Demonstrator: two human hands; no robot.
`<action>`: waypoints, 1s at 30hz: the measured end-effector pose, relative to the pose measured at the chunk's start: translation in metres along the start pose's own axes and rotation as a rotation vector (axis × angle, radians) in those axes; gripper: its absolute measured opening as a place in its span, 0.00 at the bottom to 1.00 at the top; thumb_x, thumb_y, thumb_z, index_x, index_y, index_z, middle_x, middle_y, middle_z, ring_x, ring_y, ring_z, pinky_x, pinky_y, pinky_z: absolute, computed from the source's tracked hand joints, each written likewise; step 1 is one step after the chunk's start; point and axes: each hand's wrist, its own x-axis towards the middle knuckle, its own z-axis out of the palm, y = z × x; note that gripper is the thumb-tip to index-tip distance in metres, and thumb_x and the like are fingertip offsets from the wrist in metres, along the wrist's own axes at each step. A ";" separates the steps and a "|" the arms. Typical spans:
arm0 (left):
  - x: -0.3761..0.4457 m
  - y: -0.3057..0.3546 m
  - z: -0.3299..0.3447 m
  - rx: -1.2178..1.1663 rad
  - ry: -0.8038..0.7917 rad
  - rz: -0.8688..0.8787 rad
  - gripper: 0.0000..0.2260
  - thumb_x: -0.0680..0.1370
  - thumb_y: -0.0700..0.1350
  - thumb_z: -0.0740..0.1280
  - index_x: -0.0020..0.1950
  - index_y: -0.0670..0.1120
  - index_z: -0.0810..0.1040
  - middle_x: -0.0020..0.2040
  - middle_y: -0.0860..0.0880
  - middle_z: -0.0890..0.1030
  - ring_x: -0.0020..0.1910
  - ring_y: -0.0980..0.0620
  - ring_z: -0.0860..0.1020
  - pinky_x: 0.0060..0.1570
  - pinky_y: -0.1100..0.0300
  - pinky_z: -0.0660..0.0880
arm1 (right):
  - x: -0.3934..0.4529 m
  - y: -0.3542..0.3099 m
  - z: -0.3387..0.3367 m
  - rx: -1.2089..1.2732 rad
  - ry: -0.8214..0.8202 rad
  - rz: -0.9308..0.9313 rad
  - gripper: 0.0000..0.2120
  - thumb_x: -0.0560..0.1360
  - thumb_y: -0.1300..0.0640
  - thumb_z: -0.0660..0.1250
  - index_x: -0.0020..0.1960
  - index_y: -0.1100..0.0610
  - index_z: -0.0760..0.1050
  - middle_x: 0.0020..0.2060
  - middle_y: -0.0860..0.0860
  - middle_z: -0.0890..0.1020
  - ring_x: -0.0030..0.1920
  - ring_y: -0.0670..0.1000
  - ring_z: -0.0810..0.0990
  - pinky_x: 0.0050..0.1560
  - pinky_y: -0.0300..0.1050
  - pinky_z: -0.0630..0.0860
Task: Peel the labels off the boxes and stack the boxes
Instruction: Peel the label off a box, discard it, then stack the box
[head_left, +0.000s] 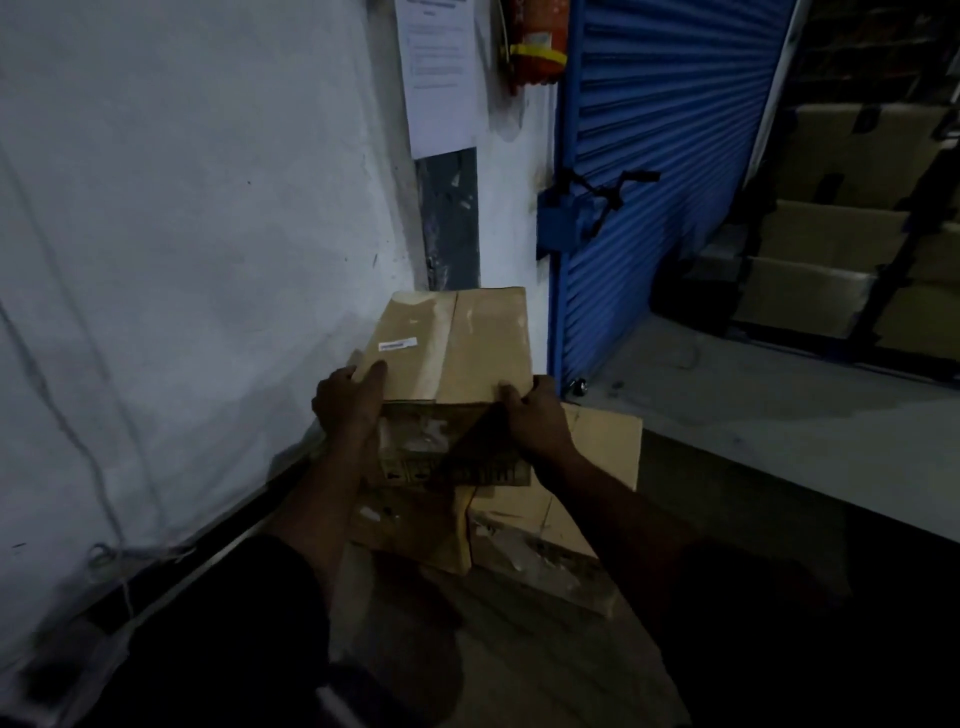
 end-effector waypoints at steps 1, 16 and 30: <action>-0.008 0.001 0.001 0.001 -0.014 0.010 0.32 0.70 0.64 0.65 0.66 0.45 0.77 0.62 0.41 0.79 0.60 0.40 0.77 0.62 0.47 0.75 | -0.005 0.002 -0.007 0.004 0.008 -0.005 0.19 0.80 0.50 0.62 0.63 0.61 0.63 0.57 0.57 0.77 0.52 0.53 0.77 0.53 0.50 0.77; -0.277 0.042 0.089 -0.237 -0.174 0.234 0.19 0.75 0.55 0.69 0.62 0.47 0.78 0.58 0.49 0.80 0.55 0.49 0.79 0.57 0.47 0.77 | -0.151 0.088 -0.231 -0.005 0.381 0.060 0.14 0.78 0.51 0.63 0.57 0.57 0.63 0.45 0.50 0.75 0.45 0.52 0.79 0.42 0.51 0.79; -0.497 -0.073 0.169 -0.116 -0.540 0.063 0.21 0.73 0.54 0.72 0.63 0.45 0.76 0.56 0.45 0.81 0.53 0.45 0.80 0.53 0.46 0.78 | -0.320 0.229 -0.362 -0.199 0.487 0.408 0.20 0.75 0.44 0.67 0.55 0.56 0.64 0.44 0.52 0.77 0.42 0.52 0.80 0.42 0.56 0.81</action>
